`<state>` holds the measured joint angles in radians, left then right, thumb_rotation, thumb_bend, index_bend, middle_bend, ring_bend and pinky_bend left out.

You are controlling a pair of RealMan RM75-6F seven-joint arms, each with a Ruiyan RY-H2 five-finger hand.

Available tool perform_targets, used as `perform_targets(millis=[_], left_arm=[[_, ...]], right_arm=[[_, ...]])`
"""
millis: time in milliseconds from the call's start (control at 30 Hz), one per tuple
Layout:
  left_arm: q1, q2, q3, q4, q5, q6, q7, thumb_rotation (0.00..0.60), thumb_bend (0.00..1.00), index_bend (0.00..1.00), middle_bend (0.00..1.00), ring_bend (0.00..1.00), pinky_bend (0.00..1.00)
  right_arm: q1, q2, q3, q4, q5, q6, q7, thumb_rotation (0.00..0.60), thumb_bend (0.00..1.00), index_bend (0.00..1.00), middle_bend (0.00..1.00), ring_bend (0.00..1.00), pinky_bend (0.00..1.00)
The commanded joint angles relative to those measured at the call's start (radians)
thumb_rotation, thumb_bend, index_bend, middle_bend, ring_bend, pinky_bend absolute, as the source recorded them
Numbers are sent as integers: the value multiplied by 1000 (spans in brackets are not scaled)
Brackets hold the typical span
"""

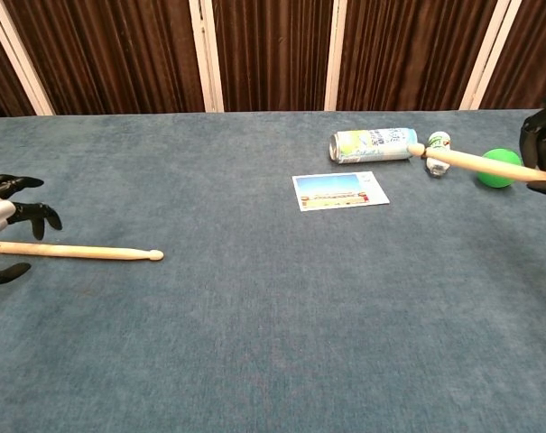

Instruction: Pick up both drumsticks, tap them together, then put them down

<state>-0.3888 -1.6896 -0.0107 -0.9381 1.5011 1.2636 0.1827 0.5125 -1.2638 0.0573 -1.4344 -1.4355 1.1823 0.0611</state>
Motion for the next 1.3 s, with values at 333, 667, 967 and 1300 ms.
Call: perform_targets(millis=[333, 667, 967, 1300], left_arm=[[31, 210, -54, -432, 35, 150, -1, 600, 467, 261, 354, 24, 0], [52, 347, -76, -615, 75, 222, 28, 600, 466, 240, 353, 14, 0], [71, 388, -73, -640, 74, 233, 7, 600, 465, 240, 354, 14, 0], [79, 401, -69, -643, 77, 229, 4, 600, 465, 254, 357, 14, 0]], right_arm=[[4, -93, -22, 96, -18, -41, -120, 600, 418, 674, 634, 519, 11], [10, -183, -33, 192, -33, -67, -171, 600, 419, 675, 634, 519, 11], [11, -241, -33, 226, -9, -112, -180, 600, 419, 674, 634, 519, 11], [23, -280, 13, 214, 84, -177, -215, 600, 419, 667, 634, 519, 11]])
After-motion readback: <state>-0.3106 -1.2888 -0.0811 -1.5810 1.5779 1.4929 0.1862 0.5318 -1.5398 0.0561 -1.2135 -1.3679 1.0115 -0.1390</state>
